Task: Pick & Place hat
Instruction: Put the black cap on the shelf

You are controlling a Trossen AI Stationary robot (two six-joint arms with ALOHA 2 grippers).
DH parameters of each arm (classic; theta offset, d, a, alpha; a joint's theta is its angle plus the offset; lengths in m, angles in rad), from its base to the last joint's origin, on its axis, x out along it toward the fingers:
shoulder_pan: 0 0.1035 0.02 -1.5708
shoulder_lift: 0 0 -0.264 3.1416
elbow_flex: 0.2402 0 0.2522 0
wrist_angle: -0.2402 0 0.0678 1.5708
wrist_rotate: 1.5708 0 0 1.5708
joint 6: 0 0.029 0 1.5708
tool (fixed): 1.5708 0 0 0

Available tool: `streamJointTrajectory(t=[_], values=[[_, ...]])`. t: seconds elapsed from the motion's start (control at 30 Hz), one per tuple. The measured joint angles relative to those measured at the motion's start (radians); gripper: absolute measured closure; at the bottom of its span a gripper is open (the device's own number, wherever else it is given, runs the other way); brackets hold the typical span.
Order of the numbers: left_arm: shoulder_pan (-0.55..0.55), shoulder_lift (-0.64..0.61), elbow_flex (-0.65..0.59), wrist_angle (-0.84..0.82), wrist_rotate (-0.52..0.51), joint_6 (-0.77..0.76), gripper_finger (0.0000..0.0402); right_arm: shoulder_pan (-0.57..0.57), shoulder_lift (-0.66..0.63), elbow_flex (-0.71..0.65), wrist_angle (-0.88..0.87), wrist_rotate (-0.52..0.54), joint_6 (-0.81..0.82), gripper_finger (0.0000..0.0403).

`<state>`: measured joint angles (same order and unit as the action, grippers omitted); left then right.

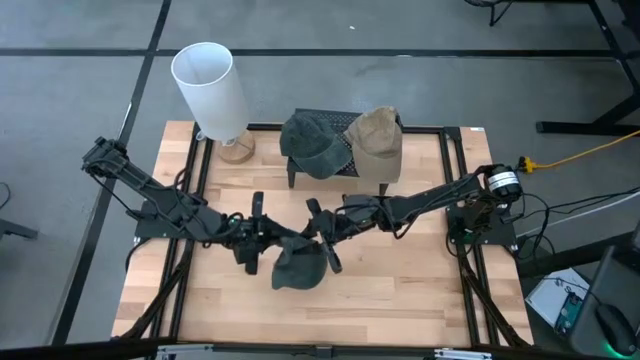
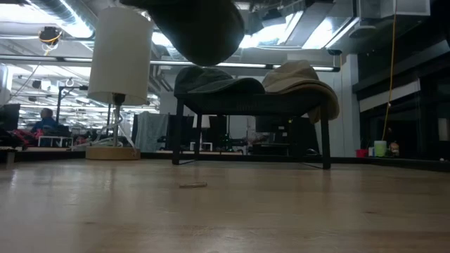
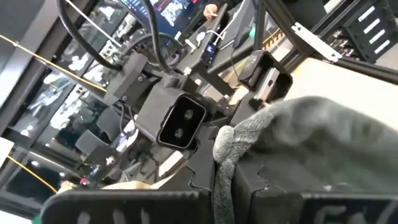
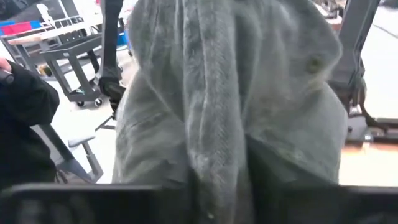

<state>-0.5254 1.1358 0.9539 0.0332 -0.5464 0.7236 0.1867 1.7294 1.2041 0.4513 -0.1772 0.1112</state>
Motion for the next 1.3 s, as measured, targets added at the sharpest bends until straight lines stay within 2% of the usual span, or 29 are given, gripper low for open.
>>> streamJointTrajectory(t=[0.1, 0.17, 0.3, 0.4, 0.6, 0.7, 0.83, 0.97, 1.1, 1.3], values=[[-0.005, 0.0, 0.0, -0.022, 0.0, -0.047, 0.0385, 0.0, 0.0, 0.001, -0.029, 0.0, 0.025, 0.036], [-0.005, 0.0, 0.0, -0.039, 0.0, -0.114, 0.0379, 0.0, 0.0, 0.001, -0.04, -0.002, 0.04, 0.0385], [-0.002, 0.0, 0.032, -0.123, 0.041, -0.232, 0.0348, 0.0, 0.0, 0.001, -0.075, -0.002, 0.066, 0.0376], [-0.002, 0.0, 0.064, -0.153, 0.097, -0.273, 0.0314, 0.001, -0.002, 0.002, -0.088, -0.002, 0.07, 0.0386], [-0.008, -0.01, 0.125, -0.181, 0.099, -0.358, 0.0251, 0.005, -0.003, 0.003, -0.1, -0.036, 0.099, 0.0387], [-0.025, -0.042, 0.161, -0.155, 0.121, -0.389, 0.0232, 0.02, 0.003, -0.001, -0.149, -0.032, 0.1, 0.0387], [-0.043, -0.088, 0.171, -0.185, 0.217, -0.4, 0.0225, 0.04, -0.004, -0.002, -0.151, -0.02, 0.099, 0.0388], [-0.038, -0.157, 0.173, -0.318, 0.283, -0.485, 0.0229, 0.047, -0.016, 0.016, -0.168, 0.088, 0.083, 0.0387], [-0.014, -0.184, 0.17, -0.513, 0.322, -0.649, 0.0236, 0.045, -0.024, 0.104, -0.293, 0.232, 0.034, 0.0387], [-0.01, -0.16, 0.156, -0.61, 0.386, -0.785, 0.0243, 0.044, -0.027, 0.234, -0.471, 0.421, 0.014, 0.0387]])
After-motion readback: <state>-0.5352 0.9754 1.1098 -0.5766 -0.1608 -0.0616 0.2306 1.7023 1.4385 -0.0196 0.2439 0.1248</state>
